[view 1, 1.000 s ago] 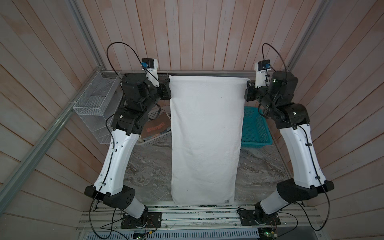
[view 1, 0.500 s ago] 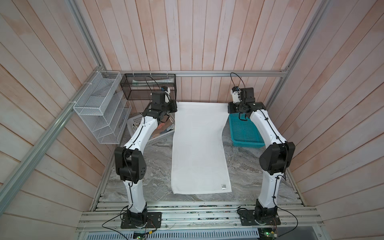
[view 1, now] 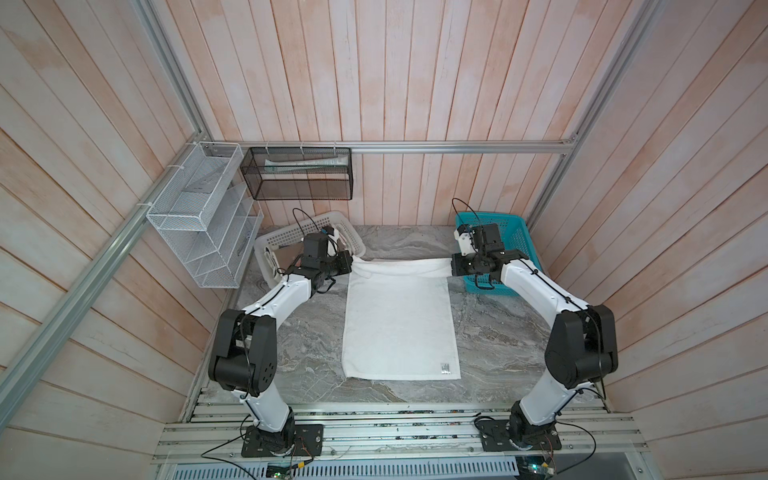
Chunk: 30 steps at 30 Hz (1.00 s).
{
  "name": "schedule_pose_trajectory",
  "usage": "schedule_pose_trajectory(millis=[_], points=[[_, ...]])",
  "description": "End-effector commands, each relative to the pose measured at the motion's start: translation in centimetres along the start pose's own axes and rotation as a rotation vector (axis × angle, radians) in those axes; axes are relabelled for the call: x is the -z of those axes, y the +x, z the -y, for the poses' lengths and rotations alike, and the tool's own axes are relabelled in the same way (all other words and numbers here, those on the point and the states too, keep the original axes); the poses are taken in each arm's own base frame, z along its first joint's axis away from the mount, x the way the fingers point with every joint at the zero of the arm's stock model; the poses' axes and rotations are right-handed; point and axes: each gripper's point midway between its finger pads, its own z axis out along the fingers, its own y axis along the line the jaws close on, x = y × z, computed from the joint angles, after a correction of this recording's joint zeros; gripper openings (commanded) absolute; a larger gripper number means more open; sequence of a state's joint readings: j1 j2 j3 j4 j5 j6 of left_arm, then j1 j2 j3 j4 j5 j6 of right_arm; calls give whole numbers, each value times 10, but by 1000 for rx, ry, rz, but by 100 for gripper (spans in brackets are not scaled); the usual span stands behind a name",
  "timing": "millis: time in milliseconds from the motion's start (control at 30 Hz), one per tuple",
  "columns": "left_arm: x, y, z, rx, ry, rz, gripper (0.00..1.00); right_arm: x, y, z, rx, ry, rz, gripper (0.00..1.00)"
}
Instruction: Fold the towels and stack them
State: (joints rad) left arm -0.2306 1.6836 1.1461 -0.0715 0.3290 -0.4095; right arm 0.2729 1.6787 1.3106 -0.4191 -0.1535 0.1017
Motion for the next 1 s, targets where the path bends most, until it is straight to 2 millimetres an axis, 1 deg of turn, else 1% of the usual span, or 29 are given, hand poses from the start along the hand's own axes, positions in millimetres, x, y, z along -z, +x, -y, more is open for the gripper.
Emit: schedule_pose_trajectory(millis=[0, 133, 167, 200, 267, 367, 400, 467, 500, 567, 600, 667, 767, 833, 867, 933, 967], points=[[2, 36, 10, 26, 46, -34, 0, -2, 30, -14, -20, -14, -19, 0], [1, 104, 8, 82, 46, -142, 0, -10, 88, -27, -33, -33, -112, 0], [2, 121, 8, 98, 44, -171, 0, -12, 103, -27, -43, -34, -135, 0], [3, 134, 8, 111, 43, -191, 0, -12, 112, -26, -56, -36, -150, 0], [8, 162, 9, 135, 35, -230, 0, -14, 139, -22, -77, -32, -192, 0], [17, 193, 11, 159, 21, -266, 0, -15, 166, -16, -97, -12, -238, 0], [20, 200, 12, 164, 15, -278, 0, -14, 171, -15, -101, -10, -247, 0], [26, 211, 12, 175, 2, -293, 0, -13, 182, -13, -108, -7, -267, 0], [29, 212, 13, 177, 0, -293, 0, -13, 184, -13, -109, -8, -270, 0], [35, 208, 14, 182, -3, -282, 0, -11, 183, -13, -109, -6, -268, 0], [38, 203, 13, 175, -19, -270, 0, -9, 179, -12, -103, -3, -260, 0], [42, 180, 16, 150, -16, -235, 0, -4, 165, -12, -87, 8, -232, 0], [49, 130, 17, 142, 11, -169, 0, 8, 125, -11, -64, 11, -159, 0], [52, 92, 19, 121, 29, -121, 0, 15, 94, -10, -55, 13, -108, 0], [53, 77, 19, 109, 35, -104, 0, 19, 79, -9, -50, 12, -86, 0], [56, 40, 22, 89, 58, -61, 0, 30, 46, -7, -37, 16, -39, 0], [58, 25, 24, 77, 68, -44, 0, 35, 32, -6, -30, 19, -21, 0]])
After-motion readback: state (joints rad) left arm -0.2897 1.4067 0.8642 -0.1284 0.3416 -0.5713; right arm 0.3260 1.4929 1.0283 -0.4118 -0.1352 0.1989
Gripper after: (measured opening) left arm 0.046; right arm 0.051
